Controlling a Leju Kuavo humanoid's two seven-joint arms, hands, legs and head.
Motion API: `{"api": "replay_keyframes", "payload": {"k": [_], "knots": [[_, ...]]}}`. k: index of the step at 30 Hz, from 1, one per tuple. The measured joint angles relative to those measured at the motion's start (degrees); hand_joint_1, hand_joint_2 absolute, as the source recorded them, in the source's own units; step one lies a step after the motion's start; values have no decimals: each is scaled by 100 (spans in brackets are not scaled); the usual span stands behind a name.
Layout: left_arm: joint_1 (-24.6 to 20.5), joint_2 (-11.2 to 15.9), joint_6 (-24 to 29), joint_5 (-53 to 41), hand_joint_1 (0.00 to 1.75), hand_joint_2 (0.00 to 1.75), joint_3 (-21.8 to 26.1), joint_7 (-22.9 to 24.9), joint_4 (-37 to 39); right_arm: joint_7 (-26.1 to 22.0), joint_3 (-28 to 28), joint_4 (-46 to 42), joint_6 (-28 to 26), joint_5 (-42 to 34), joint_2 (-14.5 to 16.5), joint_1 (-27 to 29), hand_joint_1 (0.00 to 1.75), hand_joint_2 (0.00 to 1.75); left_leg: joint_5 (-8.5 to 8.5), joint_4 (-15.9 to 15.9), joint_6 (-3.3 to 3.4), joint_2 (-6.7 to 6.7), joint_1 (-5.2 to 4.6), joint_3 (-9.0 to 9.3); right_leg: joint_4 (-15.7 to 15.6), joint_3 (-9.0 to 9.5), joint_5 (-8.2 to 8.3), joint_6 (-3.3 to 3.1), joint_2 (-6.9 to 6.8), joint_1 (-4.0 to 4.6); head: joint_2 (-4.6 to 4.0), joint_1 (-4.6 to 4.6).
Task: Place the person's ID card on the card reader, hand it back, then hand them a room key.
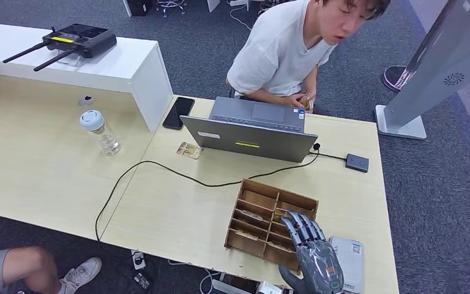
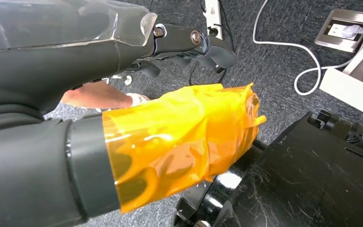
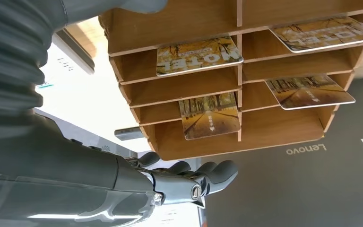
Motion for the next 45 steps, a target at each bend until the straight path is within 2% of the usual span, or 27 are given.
{"api": "replay_keyframes", "payload": {"k": [2,5,6,9,10,14,16,23,45], "knots": [[-3,0,-1,0,0,0,-2,0,0,1,0,27,-4,1,0,-5,17,175,0,0,0,0,0,0,0,0,0,0,0,0,0,0],[-7,0,-1,-1,0,0,-3,0,0,12,0,45,-9,11,0,-7,34,175,0,0,0,0,0,0,0,0,0,0,0,0,0,0],[-10,0,-1,-1,0,0,-3,0,0,17,0,51,-9,15,0,-8,50,175,0,0,0,0,0,0,0,0,0,0,0,0,0,0],[-16,0,-1,-1,0,0,-5,0,0,45,0,66,-11,16,0,-10,118,175,0,0,0,0,0,0,0,0,0,0,0,0,0,0],[-16,0,-1,-1,0,0,-5,0,0,52,0,68,-11,17,0,-10,133,175,0,0,0,0,0,0,0,0,0,0,0,0,0,1],[-18,0,-4,-1,0,0,-5,0,0,55,0,73,-11,18,0,-11,160,175,0,0,0,0,0,0,0,0,0,0,0,0,0,0],[-19,0,-8,-1,0,0,-5,0,0,55,0,77,-11,18,0,-11,164,175,0,0,0,0,0,0,0,0,0,0,0,0,0,0],[-26,0,-14,-1,0,0,-5,0,0,59,0,80,-31,17,0,-38,162,175,0,0,0,0,0,0,0,0,0,0,0,0,0,0],[-48,0,-13,-5,0,0,-31,0,0,52,-4,46,-131,68,0,-68,172,175,0,0,0,0,0,0,0,0,0,0,0,0,0,0]]}}
